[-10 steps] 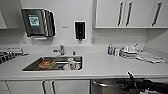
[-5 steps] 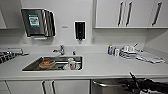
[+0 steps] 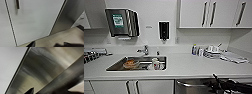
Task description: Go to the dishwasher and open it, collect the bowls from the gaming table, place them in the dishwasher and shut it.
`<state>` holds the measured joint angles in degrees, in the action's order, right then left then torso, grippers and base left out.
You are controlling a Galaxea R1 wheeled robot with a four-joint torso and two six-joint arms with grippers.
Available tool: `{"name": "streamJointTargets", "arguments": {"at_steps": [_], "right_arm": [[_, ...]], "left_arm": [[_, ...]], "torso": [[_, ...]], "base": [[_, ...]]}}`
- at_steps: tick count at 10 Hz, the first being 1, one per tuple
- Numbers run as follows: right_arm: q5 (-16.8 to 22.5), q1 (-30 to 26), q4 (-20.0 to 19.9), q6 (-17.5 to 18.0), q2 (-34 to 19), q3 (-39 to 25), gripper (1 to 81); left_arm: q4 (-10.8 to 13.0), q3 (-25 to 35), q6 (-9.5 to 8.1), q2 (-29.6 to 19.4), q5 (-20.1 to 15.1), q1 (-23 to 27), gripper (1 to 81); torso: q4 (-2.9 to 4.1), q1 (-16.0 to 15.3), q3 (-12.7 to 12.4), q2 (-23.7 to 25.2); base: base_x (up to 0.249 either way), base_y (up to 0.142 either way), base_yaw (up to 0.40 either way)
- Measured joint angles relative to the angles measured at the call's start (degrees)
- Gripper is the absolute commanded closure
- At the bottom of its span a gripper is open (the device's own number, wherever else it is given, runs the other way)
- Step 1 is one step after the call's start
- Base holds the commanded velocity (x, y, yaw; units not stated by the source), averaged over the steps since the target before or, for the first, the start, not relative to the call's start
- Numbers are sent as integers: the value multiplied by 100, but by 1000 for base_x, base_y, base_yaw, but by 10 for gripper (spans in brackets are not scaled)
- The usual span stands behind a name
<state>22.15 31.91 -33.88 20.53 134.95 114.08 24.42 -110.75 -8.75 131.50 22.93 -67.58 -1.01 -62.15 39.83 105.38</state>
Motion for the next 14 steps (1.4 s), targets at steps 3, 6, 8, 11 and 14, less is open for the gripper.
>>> {"name": "streamJointTargets", "arguments": {"at_steps": [3,6,8,11,14], "right_arm": [[290,-57,483,797,132,185,10],[310,-111,2074,2297,121,-96,10],[163,-63,2873,2935,-9,-429,10],[-200,132,3007,3021,-85,-473,10],[-455,258,2983,3034,-55,-366,10]], "left_arm": [[0,-182,0,127,-2,-9,10],[0,-267,0,152,-2,-38,10],[0,-267,-1,155,2,-38,10],[0,-265,-1,168,0,-38,10],[0,-267,-1,168,5,-38,10]], "torso": [[0,0,0,0],[0,0,0,0],[0,0,0,0],[0,0,-2,0],[0,0,-7,0]], "base": [[0,0,0],[0,0,0],[0,0,0],[0,0,0],[0,0,0]]}}
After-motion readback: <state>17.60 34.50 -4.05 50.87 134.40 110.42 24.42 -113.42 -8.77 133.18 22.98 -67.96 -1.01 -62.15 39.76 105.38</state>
